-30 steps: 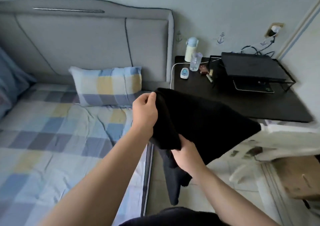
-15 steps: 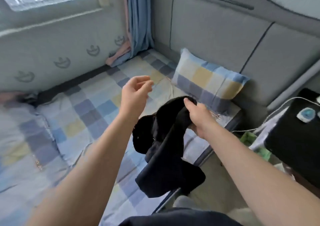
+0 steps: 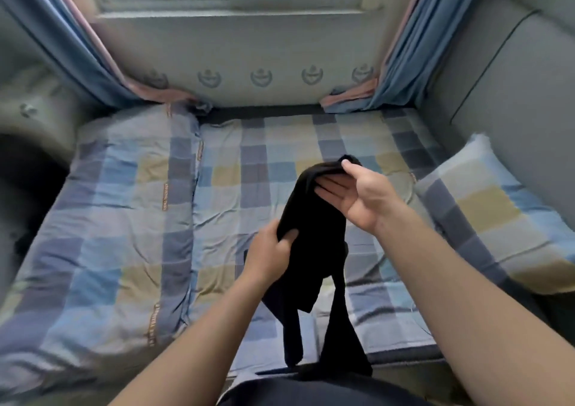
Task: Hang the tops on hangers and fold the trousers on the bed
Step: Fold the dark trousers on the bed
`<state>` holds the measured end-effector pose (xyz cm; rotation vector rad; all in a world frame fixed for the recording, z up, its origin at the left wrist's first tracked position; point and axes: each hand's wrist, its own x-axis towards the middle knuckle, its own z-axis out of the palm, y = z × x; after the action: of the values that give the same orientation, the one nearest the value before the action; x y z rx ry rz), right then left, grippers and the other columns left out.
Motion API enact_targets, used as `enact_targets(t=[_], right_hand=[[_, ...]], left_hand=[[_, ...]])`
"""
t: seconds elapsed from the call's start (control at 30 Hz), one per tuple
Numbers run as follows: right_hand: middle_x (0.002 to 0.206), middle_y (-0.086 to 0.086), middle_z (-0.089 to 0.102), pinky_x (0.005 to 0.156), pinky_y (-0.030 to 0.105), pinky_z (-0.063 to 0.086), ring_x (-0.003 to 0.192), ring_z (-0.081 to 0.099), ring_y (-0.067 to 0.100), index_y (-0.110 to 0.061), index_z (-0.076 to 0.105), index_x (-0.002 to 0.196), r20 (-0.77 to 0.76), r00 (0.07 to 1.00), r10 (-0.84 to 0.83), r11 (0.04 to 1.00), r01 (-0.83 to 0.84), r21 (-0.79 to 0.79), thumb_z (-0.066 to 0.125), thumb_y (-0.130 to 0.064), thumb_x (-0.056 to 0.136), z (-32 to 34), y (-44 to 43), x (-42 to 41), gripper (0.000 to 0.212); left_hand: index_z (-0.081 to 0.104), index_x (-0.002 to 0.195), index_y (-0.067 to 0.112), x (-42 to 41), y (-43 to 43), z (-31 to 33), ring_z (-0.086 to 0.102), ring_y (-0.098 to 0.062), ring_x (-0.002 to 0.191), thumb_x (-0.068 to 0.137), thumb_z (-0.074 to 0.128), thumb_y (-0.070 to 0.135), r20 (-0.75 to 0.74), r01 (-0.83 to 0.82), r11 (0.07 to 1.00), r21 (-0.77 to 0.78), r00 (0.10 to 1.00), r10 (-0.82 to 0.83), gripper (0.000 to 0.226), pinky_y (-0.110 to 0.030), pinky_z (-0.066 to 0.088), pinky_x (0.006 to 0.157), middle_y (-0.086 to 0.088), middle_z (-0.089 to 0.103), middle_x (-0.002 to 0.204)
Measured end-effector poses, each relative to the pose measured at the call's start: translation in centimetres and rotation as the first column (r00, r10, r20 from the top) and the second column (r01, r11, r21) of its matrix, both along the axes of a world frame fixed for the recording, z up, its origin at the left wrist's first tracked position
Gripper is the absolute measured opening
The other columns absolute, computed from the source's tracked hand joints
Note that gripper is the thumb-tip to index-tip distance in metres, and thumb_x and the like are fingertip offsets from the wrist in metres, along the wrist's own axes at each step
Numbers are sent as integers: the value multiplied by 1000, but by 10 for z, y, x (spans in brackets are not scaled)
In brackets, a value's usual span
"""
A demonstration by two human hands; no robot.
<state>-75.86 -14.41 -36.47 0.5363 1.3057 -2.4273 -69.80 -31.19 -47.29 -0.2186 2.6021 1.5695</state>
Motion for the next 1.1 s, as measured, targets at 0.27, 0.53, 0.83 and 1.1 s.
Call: enact_targets(t=[0.27,0.53,0.83,1.1], right_hand=[[118,1,70,80,30,55,104,69,15,-24,59,117,-11,868,496,731,-410,546,72,-34,92,-64,35,37,31],[114,-8,70,84,29,52,107,65,15,-32,61,121,184,751,634,306,-463,832,67,-58,77,-145,-6,84,51],[80,5,70,71,37,48,82,64,25,-10,68,83,-33,882,470,539,-258,802,58,-30,100,-105,-25,19,28],[92,16,65,76,41,56,81,65,29,-6,61,104,44,952,302,889,-298,347,53,-11,103,-16,-87,-11,10]], left_hand=[[64,101,10,-17,19,28,66,-21,93,100,56,18,93,-417,822,388,905,416,12,-46,55,88,-21,68,102],[64,106,8,-17,4,55,66,-34,112,105,48,9,320,-520,527,672,846,427,16,-48,53,100,-21,68,119],[63,112,16,-35,-69,66,67,-25,114,101,61,23,259,-457,611,647,885,388,14,-36,57,82,-3,72,118],[43,142,36,12,-61,32,52,2,127,66,88,48,83,103,930,352,987,-140,89,-21,46,102,19,55,136]])
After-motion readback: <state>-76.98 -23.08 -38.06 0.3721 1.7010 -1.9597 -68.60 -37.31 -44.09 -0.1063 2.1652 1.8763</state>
